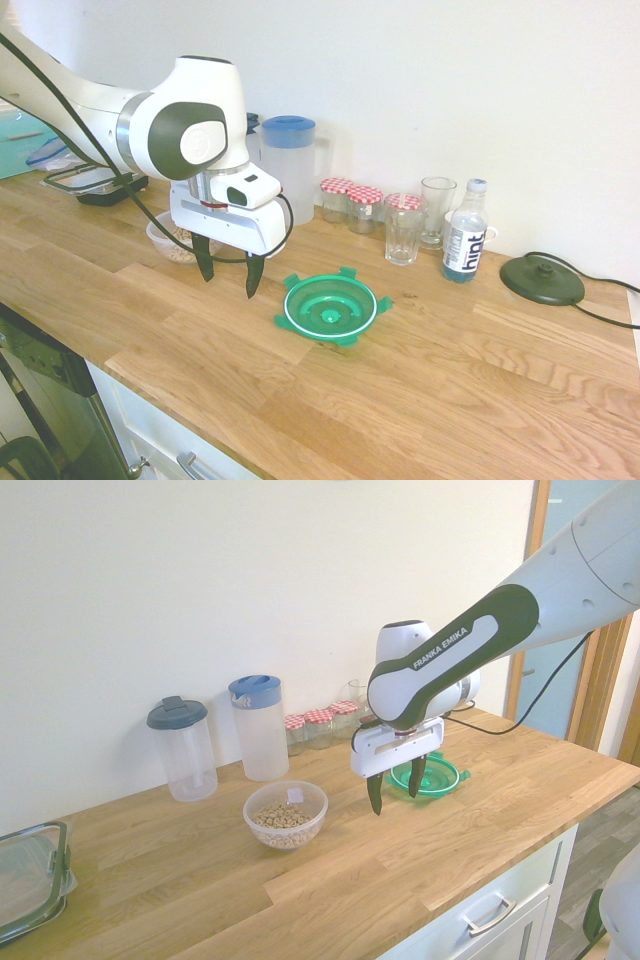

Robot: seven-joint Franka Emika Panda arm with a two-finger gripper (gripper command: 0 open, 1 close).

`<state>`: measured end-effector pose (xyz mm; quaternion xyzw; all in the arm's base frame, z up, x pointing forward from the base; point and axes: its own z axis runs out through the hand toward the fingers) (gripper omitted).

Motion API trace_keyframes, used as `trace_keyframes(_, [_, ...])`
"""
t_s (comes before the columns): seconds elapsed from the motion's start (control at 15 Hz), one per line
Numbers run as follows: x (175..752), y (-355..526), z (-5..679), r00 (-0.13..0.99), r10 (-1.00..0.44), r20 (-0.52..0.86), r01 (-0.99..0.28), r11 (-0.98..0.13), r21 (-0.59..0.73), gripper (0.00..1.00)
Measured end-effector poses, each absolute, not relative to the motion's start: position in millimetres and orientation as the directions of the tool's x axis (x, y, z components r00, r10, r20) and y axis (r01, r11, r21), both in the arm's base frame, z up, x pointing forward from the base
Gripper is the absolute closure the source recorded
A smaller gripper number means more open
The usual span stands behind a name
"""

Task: Cover the lid of food container

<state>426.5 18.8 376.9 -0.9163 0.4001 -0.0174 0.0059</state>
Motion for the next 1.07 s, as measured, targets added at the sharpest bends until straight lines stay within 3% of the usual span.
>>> trace_keyframes(0.33, [437.5, 1.1, 408.4, 0.700, -0.713, -0.032, -0.713, -0.696, -0.088, 0.00])
trace_keyframes(0.67, [450.1, -97.7, 463.6, 0.744, -0.638, -0.198, -0.668, -0.700, -0.255, 0.00])
trace_keyframes(1.07, [457.8, -239.6, 424.0, 0.689, -0.613, -0.386, -0.725, -0.589, -0.357, 0.00])
